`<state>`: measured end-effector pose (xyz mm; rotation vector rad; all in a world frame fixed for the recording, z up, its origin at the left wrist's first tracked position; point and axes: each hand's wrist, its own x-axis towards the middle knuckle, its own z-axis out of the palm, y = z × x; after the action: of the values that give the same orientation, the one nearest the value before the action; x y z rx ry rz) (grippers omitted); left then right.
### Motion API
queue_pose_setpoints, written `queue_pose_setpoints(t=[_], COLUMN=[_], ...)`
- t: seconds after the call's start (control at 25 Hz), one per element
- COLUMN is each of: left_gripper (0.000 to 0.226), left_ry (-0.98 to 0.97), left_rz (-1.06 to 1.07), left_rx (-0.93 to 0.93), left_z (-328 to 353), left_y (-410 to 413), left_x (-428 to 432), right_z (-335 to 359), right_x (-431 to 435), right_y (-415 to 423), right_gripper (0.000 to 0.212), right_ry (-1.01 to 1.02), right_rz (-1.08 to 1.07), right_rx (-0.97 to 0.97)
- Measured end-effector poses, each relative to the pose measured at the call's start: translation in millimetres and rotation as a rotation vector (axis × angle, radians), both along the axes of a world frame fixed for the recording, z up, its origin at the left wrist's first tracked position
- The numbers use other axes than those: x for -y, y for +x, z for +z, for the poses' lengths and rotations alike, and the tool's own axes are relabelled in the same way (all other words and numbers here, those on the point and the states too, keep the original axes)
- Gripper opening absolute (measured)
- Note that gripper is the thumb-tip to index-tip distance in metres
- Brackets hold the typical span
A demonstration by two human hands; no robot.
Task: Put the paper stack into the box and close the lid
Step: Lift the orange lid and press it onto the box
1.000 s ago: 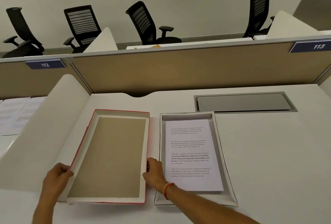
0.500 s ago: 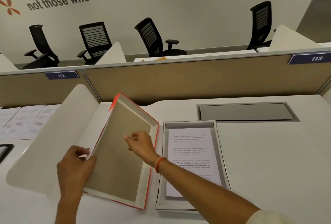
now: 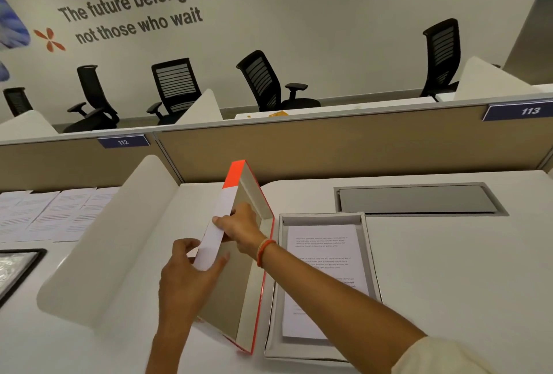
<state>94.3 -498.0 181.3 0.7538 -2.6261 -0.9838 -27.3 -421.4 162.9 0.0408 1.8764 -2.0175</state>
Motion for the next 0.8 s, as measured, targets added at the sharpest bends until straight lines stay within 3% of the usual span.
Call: queue_pose_setpoints(t=[0.16, 0.24, 0.4, 0.56, 0.68, 0.8], left_gripper=[0.075, 0.077, 0.086, 0.089, 0.077, 0.062], left_ry=[0.375, 0.552, 0.651, 1.176, 1.140, 0.927], left_rz=[-0.014, 0.009, -0.023, -0.110, -0.143, -0.220], left_rx=[-0.033, 0.062, 0.330, 0.342, 0.285, 0.194], left_z=[-8.5, -29.0, -77.2, -122.3, -135.8, -132.3], left_y=[-14.5, -24.8, -37.3, -33.7, -38.5, -46.5], left_x=[30.5, 44.7, 47.0, 43.6, 36.8, 25.3], right_z=[11.7, 21.1, 37.5, 34.6, 21.2, -1.7], right_x=[-27.2, -44.9, -84.1, -132.2, -178.0, -218.0], right_y=[3.0, 8.5, 15.7, 18.1, 16.7, 22.3], right_gripper=[0.033, 0.039, 0.035, 0.018, 0.029, 0.047], right_ry=[-0.094, -0.131, -0.248, -0.367, -0.330, -0.076], right_rz=[0.017, 0.047, 0.111, 0.183, 0.141, -0.009], right_rx=[0.048, 0.053, 0.081, 0.110, 0.124, 0.094])
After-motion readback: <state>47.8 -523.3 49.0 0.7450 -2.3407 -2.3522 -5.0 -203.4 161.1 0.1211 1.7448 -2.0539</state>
